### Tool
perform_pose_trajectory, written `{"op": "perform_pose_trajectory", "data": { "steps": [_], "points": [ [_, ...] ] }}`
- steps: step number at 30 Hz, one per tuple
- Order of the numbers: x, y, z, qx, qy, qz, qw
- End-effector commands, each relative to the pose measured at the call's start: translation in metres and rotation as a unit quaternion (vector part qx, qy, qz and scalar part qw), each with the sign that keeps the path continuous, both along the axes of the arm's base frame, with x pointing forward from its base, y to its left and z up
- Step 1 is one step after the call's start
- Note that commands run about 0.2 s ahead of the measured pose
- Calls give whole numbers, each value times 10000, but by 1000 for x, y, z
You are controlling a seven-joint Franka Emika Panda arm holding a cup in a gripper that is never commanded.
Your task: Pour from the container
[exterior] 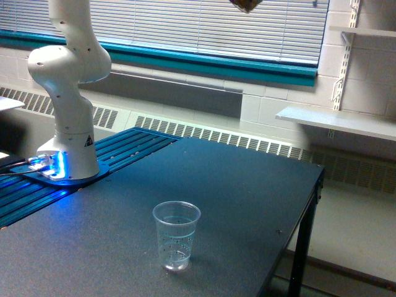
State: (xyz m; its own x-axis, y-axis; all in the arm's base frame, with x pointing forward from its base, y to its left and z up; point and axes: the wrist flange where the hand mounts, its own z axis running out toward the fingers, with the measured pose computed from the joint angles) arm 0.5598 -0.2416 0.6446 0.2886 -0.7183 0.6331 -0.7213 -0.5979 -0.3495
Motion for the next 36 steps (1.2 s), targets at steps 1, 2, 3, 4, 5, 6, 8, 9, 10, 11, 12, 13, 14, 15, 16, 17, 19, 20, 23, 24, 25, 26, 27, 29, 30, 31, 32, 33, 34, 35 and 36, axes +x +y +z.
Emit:
{"op": "perform_pose_trajectory", "data": {
  "steps": [1, 2, 3, 4, 5, 6, 8, 9, 10, 11, 12, 13, 14, 15, 16, 17, 19, 20, 23, 24, 25, 26, 27, 29, 30, 31, 32, 33, 34, 35, 36],
  "points": [
    [-2, -3, 0, 18, -48, -77, 10000],
    [-2, -3, -1, 28, -65, -97, 9999],
    [-3, -3, -3, 34, -76, -99, 9999],
    [-3, -3, -4, 40, -66, -73, 9999],
    [-4, -5, -4, 26, -62, -60, 10000],
    [-5, -6, -3, -6, -71, -68, 10000],
    [-6, -9, -4, -21, -80, -55, 10000],
    [-7, -12, -5, -15, -89, -80, 9999],
    [-8, -13, -6, -14, -99, -95, 9999],
    [-9, -15, -7, -18, -102, -95, 9999],
    [-11, -17, -9, -15, -89, -86, 9999],
    [-13, -20, -11, -10, -78, -85, 9999],
    [-14, -21, -12, -20, -80, -82, 9999],
    [-16, -24, -11, -76, -90, -81, 9999],
    [-17, -27, -11, -115, -90, -78, 9999],
    [-20, -30, -13, -131, -69, -74, 9999],
    [-24, -35, -14, -195, -56, -120, 9997],
    [-26, -37, -16, -203, -48, -133, 9997],
    [-33, -43, -23, -238, 17, -145, 9996],
    [-36, -45, -27, -241, 49, -137, 9996],
    [-39, -47, -31, -246, 88, -126, 9996],
    [-41, -49, -33, -261, 107, -131, 9995],
    [-44, -50, -34, -293, 121, -142, 9994],
    [-49, -53, -41, -327, 167, -137, 9992],
    [-51, -54, -43, -336, 184, -139, 9992],
    [-54, -55, -45, -370, 202, -140, 9990],
    [-57, -56, -48, -394, 211, -147, 9989],
    [-60, -56, -55, -379, 242, -145, 9989],
    [-62, -57, -59, -360, 275, -138, 9989],
    [-65, -57, -63, -372, 305, -132, 9988],
    [-67, -57, -66, -404, 326, -123, 9986]
  ]
}}
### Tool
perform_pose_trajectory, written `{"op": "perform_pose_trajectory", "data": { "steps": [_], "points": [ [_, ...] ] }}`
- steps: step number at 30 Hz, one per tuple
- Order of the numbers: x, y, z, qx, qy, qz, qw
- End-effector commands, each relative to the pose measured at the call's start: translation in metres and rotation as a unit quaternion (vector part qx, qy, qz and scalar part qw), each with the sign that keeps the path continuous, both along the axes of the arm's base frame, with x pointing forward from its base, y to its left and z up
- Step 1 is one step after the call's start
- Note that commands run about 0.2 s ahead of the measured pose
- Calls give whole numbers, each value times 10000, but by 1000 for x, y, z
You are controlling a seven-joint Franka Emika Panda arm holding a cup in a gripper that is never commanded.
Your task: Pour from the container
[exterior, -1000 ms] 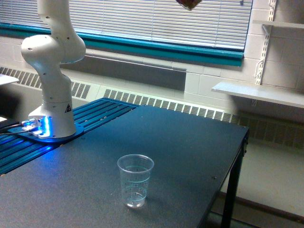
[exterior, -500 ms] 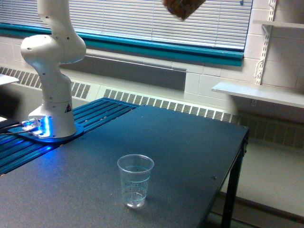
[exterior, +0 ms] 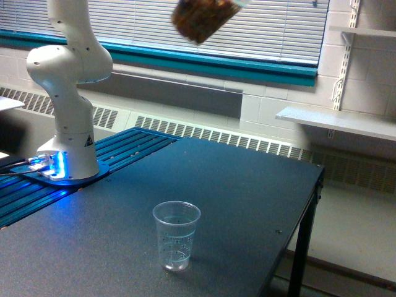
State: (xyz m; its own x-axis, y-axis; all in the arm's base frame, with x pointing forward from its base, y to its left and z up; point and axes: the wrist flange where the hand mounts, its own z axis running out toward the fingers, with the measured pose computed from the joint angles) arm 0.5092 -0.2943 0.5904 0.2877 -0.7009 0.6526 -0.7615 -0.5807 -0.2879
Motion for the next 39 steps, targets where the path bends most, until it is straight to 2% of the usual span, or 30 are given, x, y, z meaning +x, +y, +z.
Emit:
{"op": "perform_pose_trajectory", "data": {
  "steps": [1, 8, 11, 15, 30, 39],
  "points": [
    [-19, -5, -18, -183, 130, 123, 9997],
    [-35, -2, -54, -107, 329, 237, 9991],
    [-43, 0, -68, -179, 387, 261, 9987],
    [-54, 4, -91, -85, 562, 314, 9979],
    [-82, 15, -138, -358, 1074, 565, 9920],
    [-103, 21, -174, -330, 1323, 590, 9889]
  ]
}}
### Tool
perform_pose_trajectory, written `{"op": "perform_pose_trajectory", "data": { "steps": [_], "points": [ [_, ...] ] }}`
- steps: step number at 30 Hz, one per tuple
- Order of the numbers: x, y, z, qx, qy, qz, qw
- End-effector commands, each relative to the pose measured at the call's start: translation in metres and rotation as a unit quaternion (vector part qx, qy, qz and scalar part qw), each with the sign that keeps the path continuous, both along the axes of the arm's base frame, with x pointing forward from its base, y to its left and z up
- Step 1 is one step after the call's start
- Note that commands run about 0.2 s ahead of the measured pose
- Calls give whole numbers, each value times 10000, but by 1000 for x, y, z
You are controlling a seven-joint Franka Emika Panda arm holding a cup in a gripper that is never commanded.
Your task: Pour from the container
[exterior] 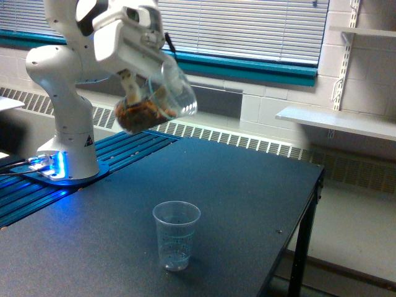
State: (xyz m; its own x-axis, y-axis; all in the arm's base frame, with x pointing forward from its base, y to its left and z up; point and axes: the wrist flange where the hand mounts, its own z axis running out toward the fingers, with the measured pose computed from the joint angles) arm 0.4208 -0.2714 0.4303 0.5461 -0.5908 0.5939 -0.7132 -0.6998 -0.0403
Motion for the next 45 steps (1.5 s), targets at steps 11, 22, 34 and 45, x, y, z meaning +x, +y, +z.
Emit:
{"op": "perform_pose_trajectory", "data": {
  "steps": [11, 22, 34, 45],
  "points": [
    [-26, 1, -43, -64, 305, -122, 9994],
    [-33, 6, -69, -138, 647, -98, 9978],
    [-44, 11, -88, -264, 1051, -35, 9941],
    [-42, 16, -87, -495, 1287, 37, 9904]
  ]
}}
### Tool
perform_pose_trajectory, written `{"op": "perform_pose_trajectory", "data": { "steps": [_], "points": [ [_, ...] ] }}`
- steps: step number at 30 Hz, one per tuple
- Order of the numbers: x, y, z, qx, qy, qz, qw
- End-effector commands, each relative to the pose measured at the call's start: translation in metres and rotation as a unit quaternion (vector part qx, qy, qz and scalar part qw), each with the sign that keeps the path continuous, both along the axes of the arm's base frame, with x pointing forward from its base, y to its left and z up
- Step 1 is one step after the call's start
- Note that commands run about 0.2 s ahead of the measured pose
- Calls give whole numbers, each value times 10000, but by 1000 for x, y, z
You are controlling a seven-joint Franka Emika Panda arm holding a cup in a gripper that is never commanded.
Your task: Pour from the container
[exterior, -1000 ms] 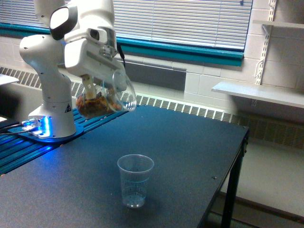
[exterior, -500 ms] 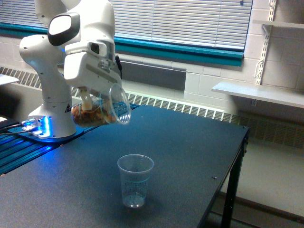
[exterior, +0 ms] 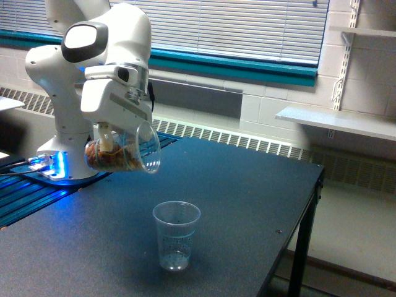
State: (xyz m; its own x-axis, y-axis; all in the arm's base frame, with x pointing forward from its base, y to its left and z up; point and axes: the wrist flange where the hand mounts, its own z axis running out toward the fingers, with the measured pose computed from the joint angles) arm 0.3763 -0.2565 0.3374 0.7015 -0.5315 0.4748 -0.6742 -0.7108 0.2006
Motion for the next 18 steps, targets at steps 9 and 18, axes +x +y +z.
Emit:
{"op": "perform_pose_trajectory", "data": {
  "steps": [9, 18],
  "points": [
    [6, 8, -1, -234, 154, -40, 9996],
    [11, 17, -8, -359, 328, 27, 9988]
  ]
}}
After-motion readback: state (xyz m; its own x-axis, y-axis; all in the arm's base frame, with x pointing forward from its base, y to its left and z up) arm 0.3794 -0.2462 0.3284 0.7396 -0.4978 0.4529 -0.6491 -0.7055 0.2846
